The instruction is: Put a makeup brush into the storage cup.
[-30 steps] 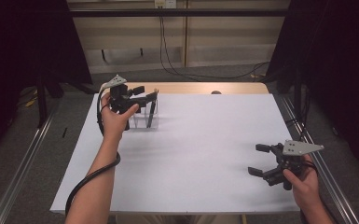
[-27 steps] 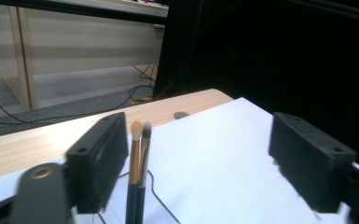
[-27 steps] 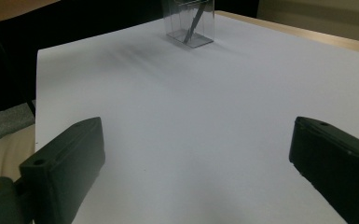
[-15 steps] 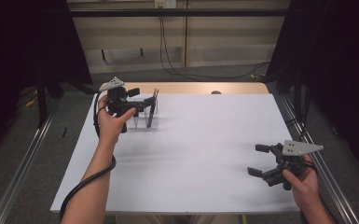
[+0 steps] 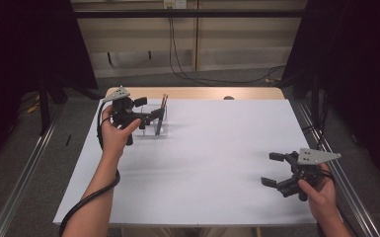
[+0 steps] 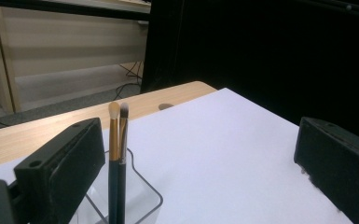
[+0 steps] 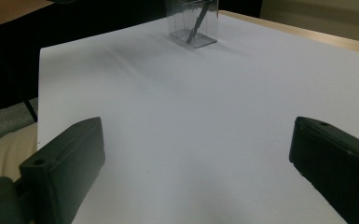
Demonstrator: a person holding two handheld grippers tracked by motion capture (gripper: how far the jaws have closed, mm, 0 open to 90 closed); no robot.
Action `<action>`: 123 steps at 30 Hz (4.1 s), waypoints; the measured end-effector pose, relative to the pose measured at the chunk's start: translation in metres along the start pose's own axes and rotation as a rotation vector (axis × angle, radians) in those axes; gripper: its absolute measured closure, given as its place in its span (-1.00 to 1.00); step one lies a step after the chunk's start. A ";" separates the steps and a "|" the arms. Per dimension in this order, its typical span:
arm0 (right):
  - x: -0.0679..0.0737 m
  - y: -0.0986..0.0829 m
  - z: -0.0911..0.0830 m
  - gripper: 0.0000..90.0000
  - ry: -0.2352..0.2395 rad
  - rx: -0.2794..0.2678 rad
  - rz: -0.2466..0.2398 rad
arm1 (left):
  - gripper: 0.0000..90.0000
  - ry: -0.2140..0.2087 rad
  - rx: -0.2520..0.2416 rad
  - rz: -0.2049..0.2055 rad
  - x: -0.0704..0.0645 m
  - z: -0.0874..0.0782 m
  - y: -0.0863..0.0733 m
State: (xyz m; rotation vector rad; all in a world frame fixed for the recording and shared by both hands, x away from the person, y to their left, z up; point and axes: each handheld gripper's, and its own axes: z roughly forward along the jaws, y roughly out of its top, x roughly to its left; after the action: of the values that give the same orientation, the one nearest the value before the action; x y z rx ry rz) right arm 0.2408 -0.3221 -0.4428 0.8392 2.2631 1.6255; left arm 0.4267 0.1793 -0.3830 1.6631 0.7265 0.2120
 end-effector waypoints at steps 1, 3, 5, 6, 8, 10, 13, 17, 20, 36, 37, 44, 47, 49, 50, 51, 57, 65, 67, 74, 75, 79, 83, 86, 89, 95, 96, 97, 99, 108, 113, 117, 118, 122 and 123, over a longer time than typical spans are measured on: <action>0.000 0.000 0.000 -0.93 0.001 0.002 0.000 | -0.96 -0.001 -0.002 0.000 0.000 -0.001 0.000; 0.000 0.000 0.000 -0.93 0.000 0.003 0.000 | -0.96 -0.010 -0.013 -0.004 -0.001 -0.003 -0.001; 0.000 0.000 0.000 -0.93 -0.001 0.000 0.001 | -0.96 -0.017 -0.019 -0.006 -0.003 -0.006 -0.003; 0.000 0.000 0.000 -0.93 0.000 -0.001 0.001 | -0.96 -0.022 -0.019 -0.003 -0.003 -0.007 -0.004; 0.000 0.000 0.000 -0.93 -0.002 0.002 0.002 | -0.96 -0.024 -0.019 0.001 -0.004 -0.010 -0.005; 0.000 -0.001 0.000 -0.93 -0.001 0.004 0.002 | -0.96 -0.028 -0.023 -0.001 -0.005 -0.012 -0.006; 0.000 -0.001 0.000 -0.93 -0.001 0.003 0.002 | -0.96 -0.037 -0.028 0.000 -0.008 -0.016 -0.008; 0.000 -0.001 0.000 -0.93 -0.001 0.002 0.004 | -0.96 -0.044 -0.029 -0.002 -0.010 -0.019 -0.012; 0.000 -0.001 0.000 -0.93 -0.002 0.001 0.005 | -0.97 -0.057 -0.035 -0.001 -0.011 -0.022 -0.014; 0.000 -0.001 -0.003 -0.94 -0.004 -0.006 0.004 | -0.98 -0.077 -0.031 0.014 -0.020 -0.033 -0.029; 0.001 -0.001 -0.003 -0.93 -0.004 -0.006 0.004 | -0.98 -0.084 -0.032 0.012 -0.020 -0.033 -0.030; 0.001 -0.001 -0.003 -0.94 -0.004 -0.008 0.003 | -0.98 -0.085 -0.023 0.012 -0.021 -0.040 -0.040; 0.001 -0.001 -0.002 -0.94 -0.004 -0.008 0.003 | -0.98 -0.084 -0.025 0.013 -0.021 -0.043 -0.044; 0.001 0.000 -0.002 -0.94 -0.003 -0.008 0.002 | -0.98 -0.083 -0.031 0.013 -0.022 -0.045 -0.046; 0.001 0.000 -0.002 -0.94 -0.004 -0.008 0.001 | -0.98 -0.082 -0.031 0.013 -0.023 -0.046 -0.047; 0.001 0.000 -0.002 -0.94 -0.003 -0.009 0.003 | -0.98 -0.081 -0.027 0.018 -0.023 -0.048 -0.048; 0.001 0.000 -0.003 -0.94 -0.004 -0.010 0.001 | -0.98 -0.080 -0.025 0.034 -0.026 -0.054 -0.054; 0.001 0.000 -0.003 -0.94 -0.003 -0.012 0.001 | -0.98 -0.079 -0.012 0.048 -0.029 -0.063 -0.062; 0.001 0.000 -0.003 -0.94 -0.003 -0.012 0.000 | -0.98 -0.080 -0.012 0.048 -0.030 -0.065 -0.064; 0.001 0.000 -0.004 -0.94 -0.007 -0.015 0.000 | -0.98 -0.075 -0.016 0.050 -0.031 -0.071 -0.069; 0.001 0.000 -0.004 -0.94 -0.006 -0.015 0.001 | -0.98 -0.084 -0.014 0.052 -0.031 -0.072 -0.070; 0.001 0.000 -0.004 -0.94 -0.005 -0.019 0.000 | -0.98 -0.080 -0.004 0.060 -0.032 -0.075 -0.072; 0.001 0.000 -0.005 -0.94 -0.008 -0.020 -0.001 | -0.98 -0.083 0.007 0.065 -0.033 -0.078 -0.075; 0.001 0.000 -0.005 -0.94 -0.009 -0.021 0.000 | -0.98 -0.076 0.010 0.065 -0.035 -0.080 -0.076; 0.001 0.000 -0.005 -0.94 -0.010 -0.020 -0.001 | -0.98 -0.077 0.016 0.072 -0.036 -0.082 -0.077; 0.001 0.000 -0.005 -0.94 -0.011 -0.019 -0.002 | -0.98 -0.078 0.017 0.075 -0.037 -0.088 -0.079; 0.001 0.000 -0.005 -0.94 -0.011 -0.019 -0.002 | -0.98 -0.078 0.015 0.072 -0.037 -0.089 -0.079; 0.001 0.001 -0.005 -0.94 -0.011 -0.020 -0.002 | -0.98 -0.076 0.014 0.072 -0.037 -0.091 -0.080; 0.001 0.001 -0.005 -0.94 -0.011 -0.020 -0.001 | -0.98 -0.076 0.018 0.076 -0.037 -0.092 -0.081; 0.000 0.000 -0.006 -0.94 -0.015 -0.024 0.000 | -0.98 -0.073 0.023 0.077 -0.038 -0.099 -0.084; 0.000 0.001 -0.006 -0.94 -0.016 -0.024 -0.001 | -0.98 -0.068 0.027 0.074 -0.038 -0.103 -0.086; 0.000 0.001 -0.007 -0.94 -0.018 -0.027 -0.001 | -0.98 -0.066 0.023 0.074 -0.038 -0.107 -0.087; 0.000 0.001 -0.007 -0.94 -0.020 -0.027 0.001 | -0.98 -0.063 0.026 0.079 -0.038 -0.108 -0.087; -0.001 0.001 -0.007 -0.94 -0.021 -0.026 0.001 | -0.98 -0.064 0.029 0.079 -0.039 -0.111 -0.088; -0.001 0.001 -0.007 -0.94 -0.021 -0.026 0.001 | -0.98 -0.066 0.029 0.077 -0.039 -0.111 -0.088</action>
State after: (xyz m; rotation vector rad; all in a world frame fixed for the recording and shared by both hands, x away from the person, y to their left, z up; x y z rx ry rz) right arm 0.2381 -0.3275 -0.4399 0.8473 2.2229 1.6355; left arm 0.3088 0.2540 -0.4297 1.7196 0.6195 0.2009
